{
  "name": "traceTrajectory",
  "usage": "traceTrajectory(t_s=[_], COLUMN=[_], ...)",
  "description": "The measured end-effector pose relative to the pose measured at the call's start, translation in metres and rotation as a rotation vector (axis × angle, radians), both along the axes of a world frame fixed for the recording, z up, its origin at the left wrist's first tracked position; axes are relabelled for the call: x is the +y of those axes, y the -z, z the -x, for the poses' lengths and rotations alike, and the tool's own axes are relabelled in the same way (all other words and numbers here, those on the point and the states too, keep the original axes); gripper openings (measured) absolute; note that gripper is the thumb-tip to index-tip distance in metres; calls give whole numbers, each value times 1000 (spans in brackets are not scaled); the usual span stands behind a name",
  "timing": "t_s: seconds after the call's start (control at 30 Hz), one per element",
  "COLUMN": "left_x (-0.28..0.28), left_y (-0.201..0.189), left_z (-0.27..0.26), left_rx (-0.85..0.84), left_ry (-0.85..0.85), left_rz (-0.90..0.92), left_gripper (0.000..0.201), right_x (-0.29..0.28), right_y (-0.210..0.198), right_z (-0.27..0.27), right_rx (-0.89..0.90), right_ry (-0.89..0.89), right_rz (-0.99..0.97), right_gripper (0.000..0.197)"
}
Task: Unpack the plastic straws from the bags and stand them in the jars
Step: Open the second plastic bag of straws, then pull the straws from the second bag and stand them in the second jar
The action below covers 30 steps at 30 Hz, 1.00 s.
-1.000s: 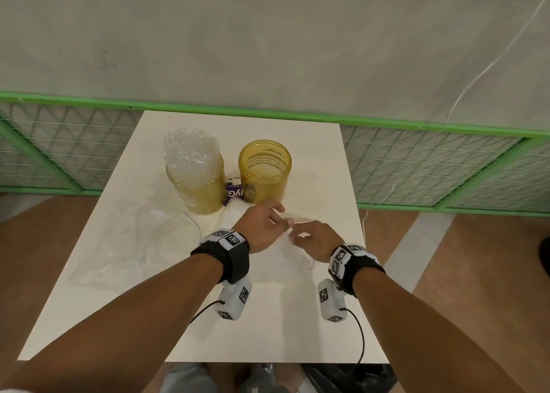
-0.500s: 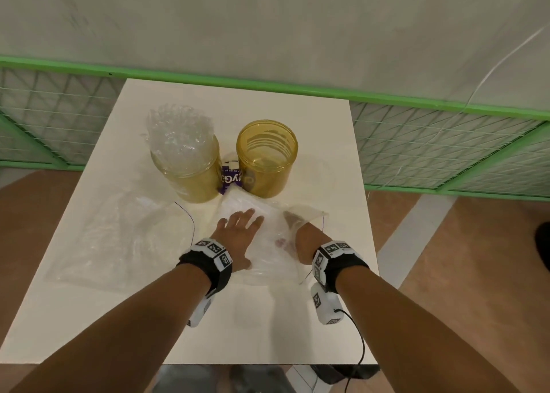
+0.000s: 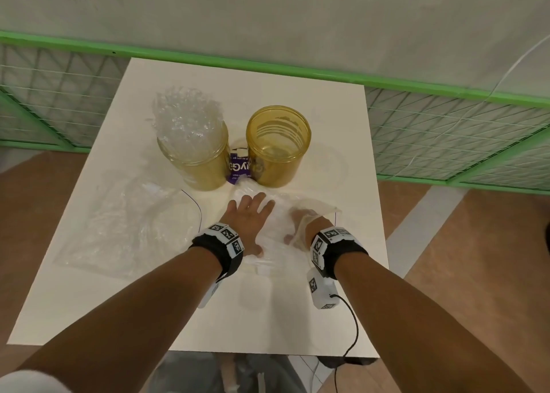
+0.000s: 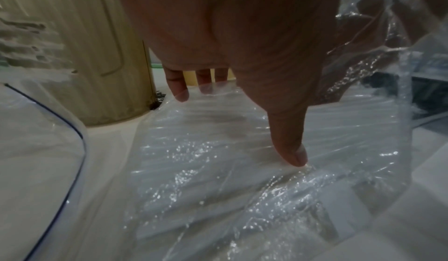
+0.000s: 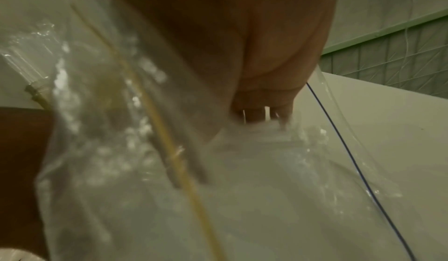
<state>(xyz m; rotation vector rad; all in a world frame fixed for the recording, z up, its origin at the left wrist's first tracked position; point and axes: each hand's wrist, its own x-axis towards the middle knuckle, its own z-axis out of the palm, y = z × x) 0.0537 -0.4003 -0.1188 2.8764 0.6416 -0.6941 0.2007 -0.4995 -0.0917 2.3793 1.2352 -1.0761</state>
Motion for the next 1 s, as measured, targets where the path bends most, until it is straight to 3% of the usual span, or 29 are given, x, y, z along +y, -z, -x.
traceTrajectory(t_s=[0.1, 0.2, 0.3, 0.43, 0.53, 1.0], left_x=[-4, -4, -4, -8, -9, -11], left_y=[1, 0, -3, -3, -1, -4], left_z=[1, 2, 1, 1, 2, 12], left_rx=[12, 39, 59, 80, 95, 89], left_ry=[-16, -25, -32, -51, -70, -215], left_rz=[-14, -30, -34, -54, -49, 1], left_gripper=[123, 123, 122, 121, 120, 114], right_x=[-1, -6, -18, -33, -44, -84], right_y=[-4, -5, -7, -8, -5, -29], right_z=[-3, -4, -4, -4, -8, -41], right_rx=[-10, -56, -92, -204, -209, -259], right_ry=[-8, -44, -31, -148, -133, -59], right_rz=[108, -4, -48, -56, -88, -108], right_gripper=[63, 44, 46, 40, 46, 32])
